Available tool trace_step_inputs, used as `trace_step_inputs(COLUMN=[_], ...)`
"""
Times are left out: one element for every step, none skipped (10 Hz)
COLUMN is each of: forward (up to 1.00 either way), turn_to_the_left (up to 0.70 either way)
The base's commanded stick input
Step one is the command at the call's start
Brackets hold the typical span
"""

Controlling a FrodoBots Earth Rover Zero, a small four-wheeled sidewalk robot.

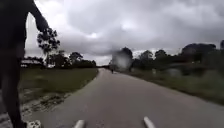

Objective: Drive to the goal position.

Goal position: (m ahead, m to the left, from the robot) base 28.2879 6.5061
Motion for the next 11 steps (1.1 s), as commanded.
trace_step_inputs(forward=[0.70,0.70,0.70,0.70,0.70,0.70,0.70,0.70,0.70,0.70,0.70], turn_to_the_left=[0.00,0.00,0.00,0.00,0.00,0.00,-0.01,-0.04,-0.21,-0.28,-0.06])
